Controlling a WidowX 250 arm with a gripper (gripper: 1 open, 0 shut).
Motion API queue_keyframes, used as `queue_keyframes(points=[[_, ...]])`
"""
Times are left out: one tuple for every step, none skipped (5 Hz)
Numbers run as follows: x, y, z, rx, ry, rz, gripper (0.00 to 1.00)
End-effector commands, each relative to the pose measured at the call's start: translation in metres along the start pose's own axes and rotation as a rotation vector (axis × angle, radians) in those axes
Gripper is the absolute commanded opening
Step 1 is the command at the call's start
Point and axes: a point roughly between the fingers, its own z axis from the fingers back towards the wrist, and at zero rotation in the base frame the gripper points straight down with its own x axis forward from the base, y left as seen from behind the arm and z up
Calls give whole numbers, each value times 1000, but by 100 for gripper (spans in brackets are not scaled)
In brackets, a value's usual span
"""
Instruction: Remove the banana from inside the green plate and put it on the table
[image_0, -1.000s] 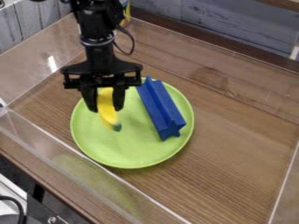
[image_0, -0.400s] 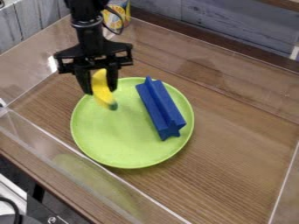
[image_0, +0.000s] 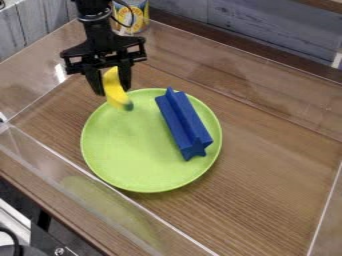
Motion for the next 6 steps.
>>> queue_keyframes(points=[[24,-3,12,-30,-47,32,0],[39,-2,12,-44,-51,58,0],[54,1,8,-56,-53,66,0],[67,4,3,-65,-50,70,0],[74,7,3,-74,-37,64,0],[82,7,-7,-70,-32,69,0]])
